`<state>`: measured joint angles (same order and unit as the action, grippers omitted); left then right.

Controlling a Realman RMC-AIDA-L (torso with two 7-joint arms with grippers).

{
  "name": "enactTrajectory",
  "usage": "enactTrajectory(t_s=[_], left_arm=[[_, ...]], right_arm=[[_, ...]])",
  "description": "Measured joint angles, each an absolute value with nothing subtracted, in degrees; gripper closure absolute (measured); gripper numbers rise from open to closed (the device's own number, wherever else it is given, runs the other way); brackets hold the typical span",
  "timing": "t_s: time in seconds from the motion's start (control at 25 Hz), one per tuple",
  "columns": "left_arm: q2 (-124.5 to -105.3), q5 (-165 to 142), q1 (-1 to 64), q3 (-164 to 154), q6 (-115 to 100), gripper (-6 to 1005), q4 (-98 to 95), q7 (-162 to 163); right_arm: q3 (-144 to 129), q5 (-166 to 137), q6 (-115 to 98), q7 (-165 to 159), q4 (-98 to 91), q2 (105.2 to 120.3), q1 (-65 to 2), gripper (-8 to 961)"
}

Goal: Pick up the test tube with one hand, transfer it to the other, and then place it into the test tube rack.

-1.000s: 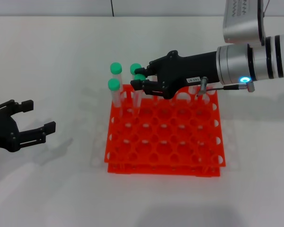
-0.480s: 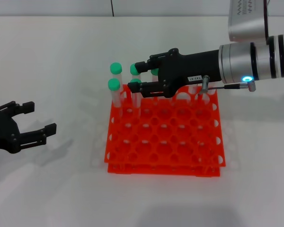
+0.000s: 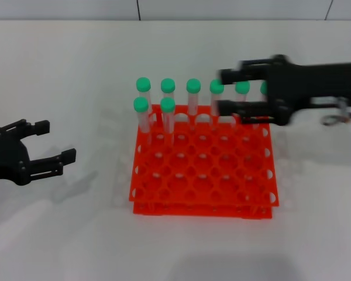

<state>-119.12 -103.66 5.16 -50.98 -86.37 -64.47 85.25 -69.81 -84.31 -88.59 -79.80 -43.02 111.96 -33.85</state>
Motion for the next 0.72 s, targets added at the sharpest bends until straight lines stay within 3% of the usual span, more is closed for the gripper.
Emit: enactTrajectory(t_s=[0.24, 0.48, 0.72], left_arm=[[-118.67, -103.75, 7.72, -50.97, -87.45, 123, -62.03, 85.07], [-115.15, -104.87, 14.45, -50.98, -90.84, 123, -54.05, 84.99], [-112.17, -106.1, 19.32, -50.98, -93.49, 124, -48.22, 84.99]], right_arm=[[-64.55, -84.32, -91.71, -71.9, -38.59, 109.71, -27.17, 353], [-63.31, -84.57, -92.68, -63.57, -28.37, 107.56, -25.49, 141], [-63.27, -85.8, -92.02, -61.45, -25.27, 107.65, -24.93, 81]])
